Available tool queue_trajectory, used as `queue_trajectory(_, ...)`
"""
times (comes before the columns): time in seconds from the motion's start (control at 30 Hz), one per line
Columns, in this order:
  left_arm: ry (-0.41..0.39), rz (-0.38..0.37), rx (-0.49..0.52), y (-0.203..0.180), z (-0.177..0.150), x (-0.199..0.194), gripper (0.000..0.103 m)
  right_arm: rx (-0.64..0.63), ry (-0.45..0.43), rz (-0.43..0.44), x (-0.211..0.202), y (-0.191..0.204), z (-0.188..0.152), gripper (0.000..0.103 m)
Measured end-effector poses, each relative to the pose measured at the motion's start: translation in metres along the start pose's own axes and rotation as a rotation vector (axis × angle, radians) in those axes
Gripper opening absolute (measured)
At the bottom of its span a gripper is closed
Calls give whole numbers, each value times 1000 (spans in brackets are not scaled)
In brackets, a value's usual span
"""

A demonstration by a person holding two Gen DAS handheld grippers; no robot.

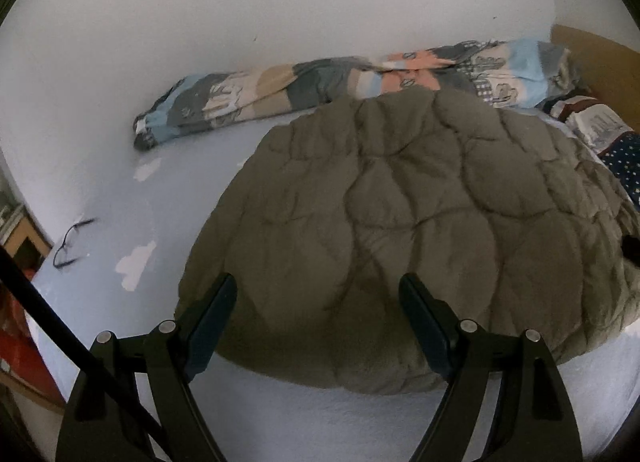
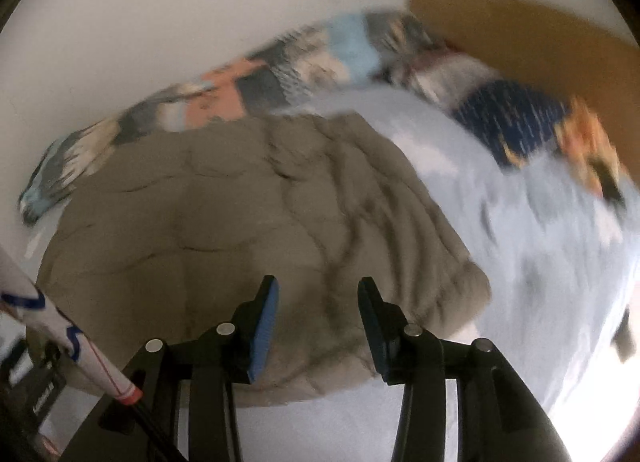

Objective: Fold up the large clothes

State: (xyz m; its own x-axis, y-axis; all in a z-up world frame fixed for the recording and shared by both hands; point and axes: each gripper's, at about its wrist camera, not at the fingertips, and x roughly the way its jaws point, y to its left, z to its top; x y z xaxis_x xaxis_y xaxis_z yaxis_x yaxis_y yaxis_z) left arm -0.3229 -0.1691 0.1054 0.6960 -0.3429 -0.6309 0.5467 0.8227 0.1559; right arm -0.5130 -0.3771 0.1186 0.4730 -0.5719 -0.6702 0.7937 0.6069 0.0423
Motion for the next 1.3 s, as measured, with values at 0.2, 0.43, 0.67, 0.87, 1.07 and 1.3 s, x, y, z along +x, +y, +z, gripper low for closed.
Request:
queue_trajectory(0.2, 21, -25, 26, -6, 1, 6, 82, -106, 48, 81, 12, 37, -11, 46)
queue_trajectory(0.43, 19, -26, 46, -9, 3, 10, 82, -135, 107, 70, 29, 51, -17, 46)
queue_trajectory(0.67, 22, -35, 68, -19, 2, 11, 82, -128, 133, 63, 37, 49, -19, 46)
queue_trajectory(0.87, 31, -33, 77, -21, 3, 15, 82, -145, 147, 47, 41, 53, -22, 46)
queue_trajectory(1.07, 40, -31, 82, -22, 2, 17, 82, -142, 155, 43, 44, 54, -22, 47)
queue_trajectory(1.3, 39, -32, 84, -23, 2, 17, 82, -139, 160, 47, 44, 55, -23, 47)
